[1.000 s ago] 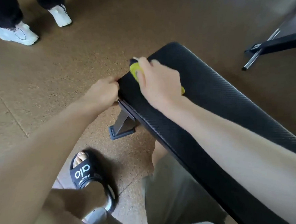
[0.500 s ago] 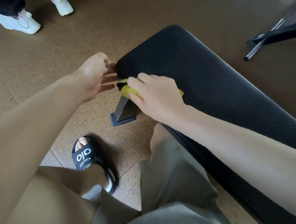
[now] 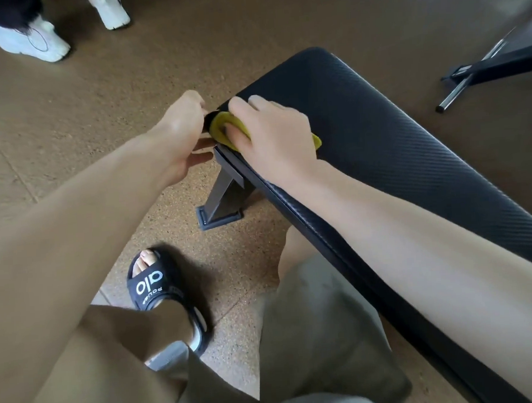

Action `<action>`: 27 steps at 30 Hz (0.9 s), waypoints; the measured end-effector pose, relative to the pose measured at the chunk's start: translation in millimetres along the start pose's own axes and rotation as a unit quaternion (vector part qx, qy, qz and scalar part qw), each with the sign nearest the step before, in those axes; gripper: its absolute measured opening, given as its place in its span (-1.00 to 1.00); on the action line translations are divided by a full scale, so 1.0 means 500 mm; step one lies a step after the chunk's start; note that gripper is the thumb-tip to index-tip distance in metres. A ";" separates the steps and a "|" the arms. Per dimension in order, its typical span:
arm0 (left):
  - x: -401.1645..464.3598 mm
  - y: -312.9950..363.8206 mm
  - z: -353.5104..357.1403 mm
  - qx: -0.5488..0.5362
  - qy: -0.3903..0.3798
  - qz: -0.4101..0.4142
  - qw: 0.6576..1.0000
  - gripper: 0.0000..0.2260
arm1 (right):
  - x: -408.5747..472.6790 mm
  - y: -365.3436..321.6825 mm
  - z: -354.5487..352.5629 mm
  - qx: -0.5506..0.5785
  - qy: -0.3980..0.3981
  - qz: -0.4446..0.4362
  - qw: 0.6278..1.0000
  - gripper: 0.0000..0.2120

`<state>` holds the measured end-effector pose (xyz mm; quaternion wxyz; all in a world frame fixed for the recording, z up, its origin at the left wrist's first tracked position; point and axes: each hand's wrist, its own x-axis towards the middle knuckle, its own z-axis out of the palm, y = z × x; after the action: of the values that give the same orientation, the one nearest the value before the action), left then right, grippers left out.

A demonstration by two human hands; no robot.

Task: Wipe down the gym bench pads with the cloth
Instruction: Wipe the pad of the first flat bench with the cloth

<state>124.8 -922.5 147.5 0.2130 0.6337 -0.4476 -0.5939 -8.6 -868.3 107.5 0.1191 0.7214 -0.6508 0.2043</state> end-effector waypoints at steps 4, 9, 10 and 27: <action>0.004 0.002 0.000 -0.005 -0.004 -0.003 1.000 -0.69 | -0.151 0.004 -0.074 0.027 -0.046 -0.029 0.998 -0.76; 0.012 -0.007 -0.009 0.006 -0.023 0.001 1.000 -0.61 | -0.186 0.021 -0.095 0.017 -0.086 -0.104 0.991 -0.81; 0.012 -0.005 -0.010 0.002 -0.021 0.000 1.000 -0.61 | -0.146 0.014 -0.076 0.016 -0.085 -0.103 0.991 -0.80; 0.030 0.010 0.001 0.004 0.040 -0.023 0.999 -0.57 | -0.049 0.049 -0.049 0.065 -0.068 -0.043 0.995 -0.73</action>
<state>121.2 -937.5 143.0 0.2147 0.6677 -0.4264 -0.5712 -38.0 -838.7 115.7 0.0361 0.7674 -0.6108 0.1917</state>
